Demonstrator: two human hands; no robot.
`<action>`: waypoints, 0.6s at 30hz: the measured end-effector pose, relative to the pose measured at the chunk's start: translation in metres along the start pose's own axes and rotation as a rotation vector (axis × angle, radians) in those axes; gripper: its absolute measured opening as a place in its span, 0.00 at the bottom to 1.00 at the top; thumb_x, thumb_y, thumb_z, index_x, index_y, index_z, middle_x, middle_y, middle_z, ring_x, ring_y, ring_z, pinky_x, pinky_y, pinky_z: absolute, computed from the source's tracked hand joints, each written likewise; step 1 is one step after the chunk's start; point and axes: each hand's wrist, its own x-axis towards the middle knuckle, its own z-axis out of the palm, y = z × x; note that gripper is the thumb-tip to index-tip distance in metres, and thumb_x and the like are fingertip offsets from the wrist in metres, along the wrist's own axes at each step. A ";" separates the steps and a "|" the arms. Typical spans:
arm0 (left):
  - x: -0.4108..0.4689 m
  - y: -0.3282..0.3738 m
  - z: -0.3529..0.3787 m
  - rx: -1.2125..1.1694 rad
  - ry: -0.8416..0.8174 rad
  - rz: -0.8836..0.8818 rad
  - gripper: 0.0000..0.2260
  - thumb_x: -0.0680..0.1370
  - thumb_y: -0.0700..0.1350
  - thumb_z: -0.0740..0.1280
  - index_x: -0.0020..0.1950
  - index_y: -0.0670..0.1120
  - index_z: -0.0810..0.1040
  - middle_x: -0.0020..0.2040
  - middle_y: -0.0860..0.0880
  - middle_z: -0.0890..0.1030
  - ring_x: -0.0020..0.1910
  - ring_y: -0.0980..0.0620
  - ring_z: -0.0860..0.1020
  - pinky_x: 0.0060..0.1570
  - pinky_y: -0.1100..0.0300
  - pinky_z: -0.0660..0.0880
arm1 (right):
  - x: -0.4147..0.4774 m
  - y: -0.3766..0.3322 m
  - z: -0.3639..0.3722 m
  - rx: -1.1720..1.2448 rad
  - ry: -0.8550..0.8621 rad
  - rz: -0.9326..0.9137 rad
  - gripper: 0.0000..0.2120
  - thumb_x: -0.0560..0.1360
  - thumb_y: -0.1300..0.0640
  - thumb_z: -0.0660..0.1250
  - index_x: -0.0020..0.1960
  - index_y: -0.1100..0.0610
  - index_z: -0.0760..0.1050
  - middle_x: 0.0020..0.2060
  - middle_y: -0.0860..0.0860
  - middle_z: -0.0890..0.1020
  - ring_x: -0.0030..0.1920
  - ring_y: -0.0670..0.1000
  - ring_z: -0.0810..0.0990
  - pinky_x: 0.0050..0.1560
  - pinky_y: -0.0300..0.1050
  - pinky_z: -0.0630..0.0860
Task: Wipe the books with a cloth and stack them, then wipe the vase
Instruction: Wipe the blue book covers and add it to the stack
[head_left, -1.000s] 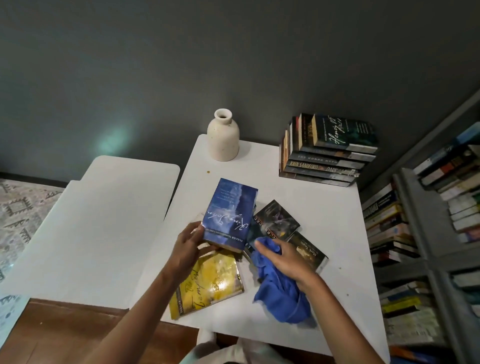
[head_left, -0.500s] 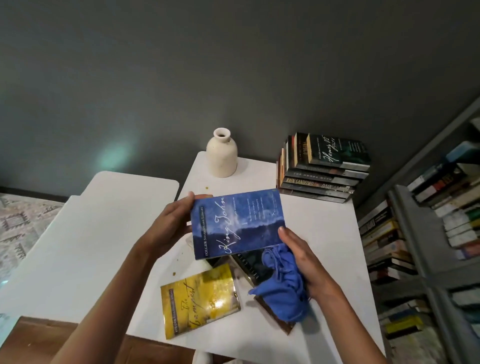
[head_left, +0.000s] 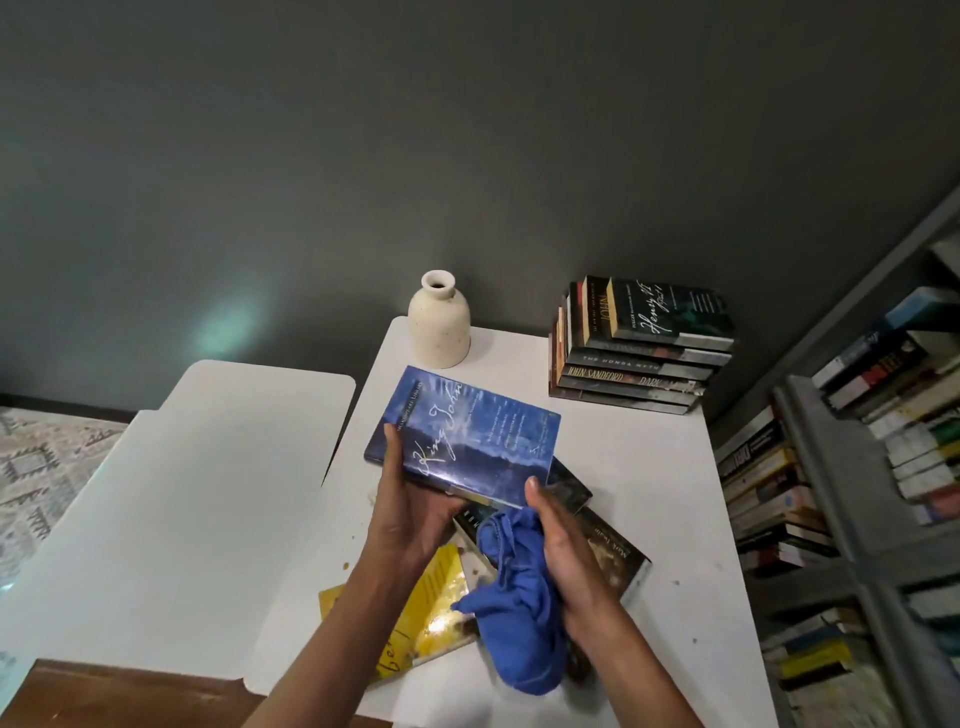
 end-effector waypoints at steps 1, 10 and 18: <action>0.002 0.002 0.000 0.010 0.013 0.003 0.26 0.78 0.62 0.56 0.66 0.45 0.74 0.57 0.42 0.83 0.51 0.43 0.83 0.43 0.44 0.82 | -0.002 -0.001 -0.001 -0.032 -0.015 -0.011 0.36 0.66 0.32 0.70 0.55 0.64 0.77 0.50 0.63 0.82 0.52 0.58 0.82 0.58 0.56 0.77; 0.010 0.028 -0.006 0.146 0.083 0.185 0.18 0.81 0.58 0.55 0.62 0.50 0.76 0.54 0.50 0.85 0.52 0.51 0.83 0.43 0.56 0.82 | -0.029 -0.055 -0.041 -0.057 -0.005 -0.202 0.19 0.66 0.54 0.75 0.52 0.61 0.73 0.44 0.60 0.82 0.42 0.53 0.82 0.42 0.43 0.79; 0.014 0.018 0.011 0.160 0.074 0.185 0.22 0.75 0.59 0.62 0.64 0.48 0.77 0.60 0.47 0.82 0.58 0.48 0.81 0.61 0.50 0.76 | -0.030 -0.065 -0.005 -0.492 0.096 -0.711 0.11 0.72 0.48 0.67 0.49 0.54 0.74 0.42 0.46 0.81 0.46 0.44 0.80 0.47 0.37 0.76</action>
